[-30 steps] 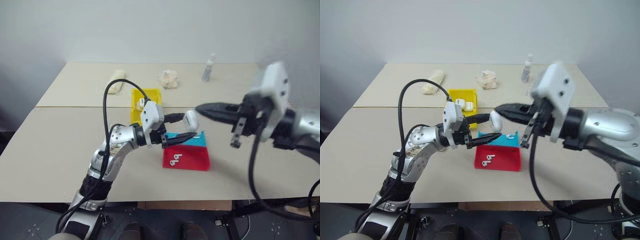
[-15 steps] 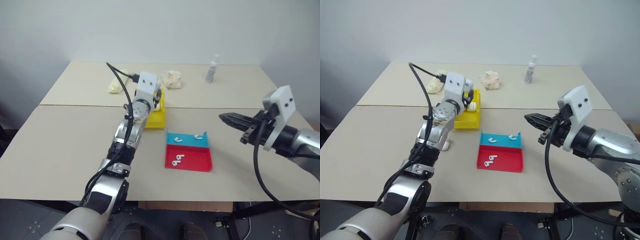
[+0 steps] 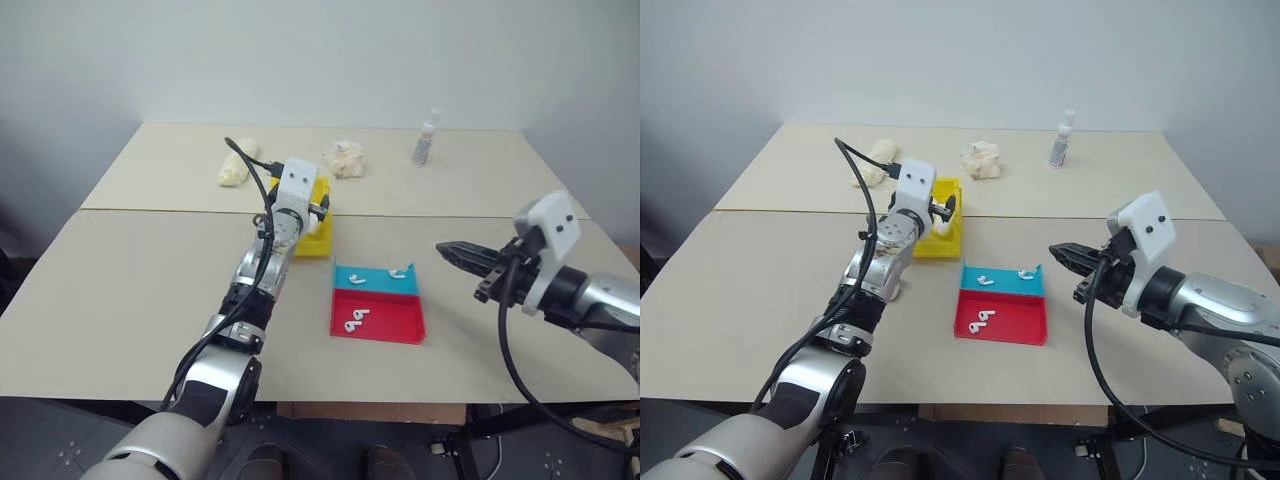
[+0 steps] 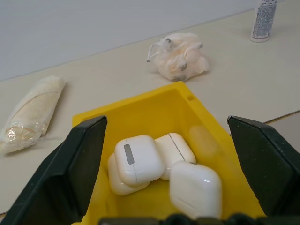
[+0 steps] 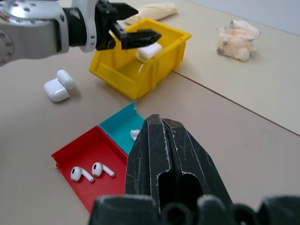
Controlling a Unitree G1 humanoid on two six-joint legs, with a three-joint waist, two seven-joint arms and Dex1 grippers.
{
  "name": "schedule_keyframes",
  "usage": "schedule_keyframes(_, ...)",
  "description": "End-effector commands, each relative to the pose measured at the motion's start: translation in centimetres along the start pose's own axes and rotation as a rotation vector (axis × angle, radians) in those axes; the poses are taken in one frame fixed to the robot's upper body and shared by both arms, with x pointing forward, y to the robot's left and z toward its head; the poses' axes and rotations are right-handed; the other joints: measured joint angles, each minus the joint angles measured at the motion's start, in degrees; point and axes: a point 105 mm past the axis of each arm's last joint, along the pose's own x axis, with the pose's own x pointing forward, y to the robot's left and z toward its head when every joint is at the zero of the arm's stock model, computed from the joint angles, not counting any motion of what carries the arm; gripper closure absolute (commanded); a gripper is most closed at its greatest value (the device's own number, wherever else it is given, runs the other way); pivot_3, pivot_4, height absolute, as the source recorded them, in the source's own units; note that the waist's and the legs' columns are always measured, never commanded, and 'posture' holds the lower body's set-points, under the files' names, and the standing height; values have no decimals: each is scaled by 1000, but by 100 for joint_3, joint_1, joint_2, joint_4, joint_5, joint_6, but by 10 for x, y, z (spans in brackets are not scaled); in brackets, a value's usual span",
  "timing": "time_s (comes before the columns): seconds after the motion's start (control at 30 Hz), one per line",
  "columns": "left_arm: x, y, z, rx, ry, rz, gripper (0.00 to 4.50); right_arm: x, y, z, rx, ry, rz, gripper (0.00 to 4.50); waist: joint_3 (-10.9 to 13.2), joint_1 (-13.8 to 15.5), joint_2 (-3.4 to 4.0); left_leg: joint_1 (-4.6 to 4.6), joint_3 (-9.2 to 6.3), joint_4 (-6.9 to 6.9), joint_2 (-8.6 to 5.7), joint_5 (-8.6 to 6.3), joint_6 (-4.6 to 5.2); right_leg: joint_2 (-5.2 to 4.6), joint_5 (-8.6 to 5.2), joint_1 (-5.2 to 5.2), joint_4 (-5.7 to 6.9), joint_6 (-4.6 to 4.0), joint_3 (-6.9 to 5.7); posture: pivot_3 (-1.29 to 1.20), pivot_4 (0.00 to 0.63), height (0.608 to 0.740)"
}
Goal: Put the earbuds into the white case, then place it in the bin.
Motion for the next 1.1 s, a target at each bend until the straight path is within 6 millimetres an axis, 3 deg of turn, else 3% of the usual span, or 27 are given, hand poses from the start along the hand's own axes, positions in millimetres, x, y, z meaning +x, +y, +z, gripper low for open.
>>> schedule_keyframes(0.03,-14,6,32,-135,-97,-86,21,-9,-1,13,-105,-24,-15,4500,0,-3,0,0,0,-1,1,0,0,0,0,0,1,0,0,0,150,740)
schedule_keyframes(0.17,-54,8,32,-193,-221,-415,21,-25,-7,9,-237,30,11,4500,-3,-21,6,9,4,-4,2,0,-1,2,0,1,1,0,4,0,150,740)
schedule_keyframes(0.47,-120,44,3,40,-111,-588,21,-71,-20,-7,-427,145,123,4500,-3,5,6,48,0,-2,4,1,-4,2,-3,51,-20,0,-4,0,150,740)
schedule_keyframes(0.63,-171,52,-8,178,-48,-754,21,-87,-15,-33,-477,238,199,4500,-3,-5,6,57,3,-13,11,0,-2,5,-3,55,-33,-2,-2,0,150,740)
schedule_keyframes(0.83,-200,61,-17,171,29,-808,21,-98,-18,-57,-481,339,218,4500,-4,6,7,80,4,-14,13,-1,-3,5,-2,80,-34,-4,-5,0,150,740)
schedule_keyframes(1.1,-207,61,-15,147,41,-808,21,-99,-28,-54,-498,330,195,4500,-4,2,7,83,3,-17,14,-2,-3,6,-2,90,-48,-4,-8,0,150,740)
